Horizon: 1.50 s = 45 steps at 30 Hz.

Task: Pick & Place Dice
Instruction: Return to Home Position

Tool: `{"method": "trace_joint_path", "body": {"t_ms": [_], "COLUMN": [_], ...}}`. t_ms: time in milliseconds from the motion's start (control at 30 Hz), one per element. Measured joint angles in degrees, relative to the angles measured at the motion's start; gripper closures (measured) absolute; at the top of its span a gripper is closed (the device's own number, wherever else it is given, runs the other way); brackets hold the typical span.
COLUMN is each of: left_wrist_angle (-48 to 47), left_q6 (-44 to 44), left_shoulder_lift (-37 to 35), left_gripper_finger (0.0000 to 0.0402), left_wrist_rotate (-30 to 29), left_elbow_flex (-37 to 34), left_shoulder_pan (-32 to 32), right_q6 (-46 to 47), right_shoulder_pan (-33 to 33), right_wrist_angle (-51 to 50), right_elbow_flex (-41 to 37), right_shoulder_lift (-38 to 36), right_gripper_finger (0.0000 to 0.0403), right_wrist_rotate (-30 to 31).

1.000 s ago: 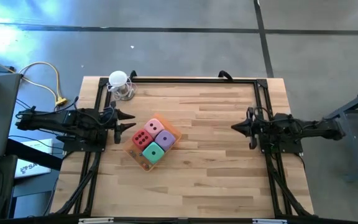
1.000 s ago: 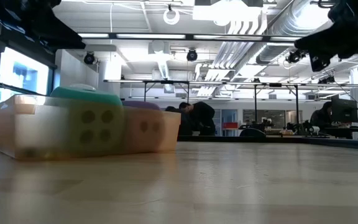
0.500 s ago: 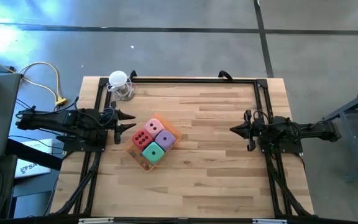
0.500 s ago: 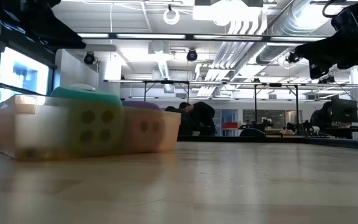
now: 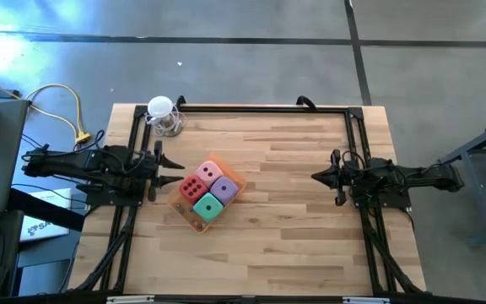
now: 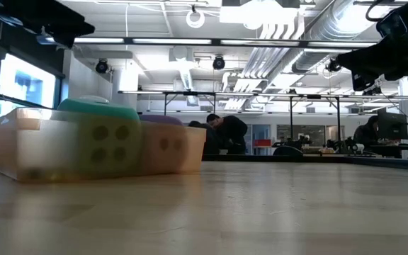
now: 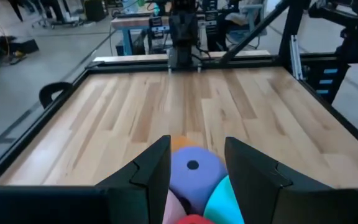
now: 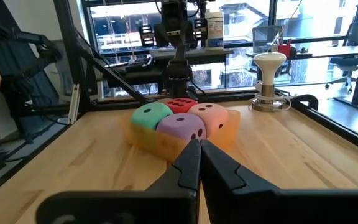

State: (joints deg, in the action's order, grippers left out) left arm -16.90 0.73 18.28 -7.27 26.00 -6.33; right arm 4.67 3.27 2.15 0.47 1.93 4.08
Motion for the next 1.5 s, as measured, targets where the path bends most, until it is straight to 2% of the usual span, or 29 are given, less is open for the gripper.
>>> {"method": "trace_joint_path", "body": {"t_ms": [133, 267, 433, 533, 733, 867, 1000, 1133, 1367, 1500], "left_wrist_angle": [-1.4, 0.3, 7.5, 11.9, 14.1, 10.7, 13.6, 16.9, 17.7, 17.8], "left_q6": [-2.4, -5.4, -5.6, -4.5, -1.2, 0.5, -1.0, -4.4, -9.6, -6.6], "left_shoulder_lift": [-2.4, -5.2, -10.4, -13.9, -18.1, -18.1, -18.1, -18.0, -12.6, -10.4], "left_gripper_finger": [0.0258, 0.0257, 0.0258, 0.0257, 0.0257, 0.0257, 0.0257, 0.0257, 0.0257, 0.0257], "left_wrist_rotate": [0.8, 6.0, 13.2, 14.2, 12.4, 9.5, 11.5, 9.8, 6.2, 2.2], "left_elbow_flex": [-0.7, -4.7, -12.6, -16.1, -18.4, -19.5, -22.0, -24.9, -25.2, -25.2], "left_shoulder_pan": [0.0, 0.0, 0.0, 0.0, 0.0, 0.0, 0.0, 0.0, 0.2, 0.7], "right_q6": [0.0, 0.0, 0.0, 0.0, 0.0, 0.0, 0.0, 0.0, 0.0, 0.1], "right_shoulder_pan": [0.0, 0.0, 0.0, 0.0, 0.0, 0.0, 0.0, 0.0, 0.0, 0.0], "right_wrist_angle": [0.0, -0.1, -0.1, -0.1, -0.1, -0.1, -0.2, -0.2, -0.2, -0.2], "right_elbow_flex": [0.0, 0.0, 0.0, 0.0, 0.0, 0.0, -0.1, -0.1, -0.1, -0.1], "right_shoulder_lift": [0.0, 0.0, 0.0, 0.0, 0.0, 0.0, 0.0, 0.0, 0.0, 0.0], "right_gripper_finger": [0.0401, 0.0401, 0.0401, 0.0401, 0.0401, 0.0401, 0.0401, 0.0401, 0.0401, 0.0401], "right_wrist_rotate": [0.0, 0.0, 0.0, 0.0, 0.0, 0.0, 0.0, 0.0, 0.0, 0.0]}}
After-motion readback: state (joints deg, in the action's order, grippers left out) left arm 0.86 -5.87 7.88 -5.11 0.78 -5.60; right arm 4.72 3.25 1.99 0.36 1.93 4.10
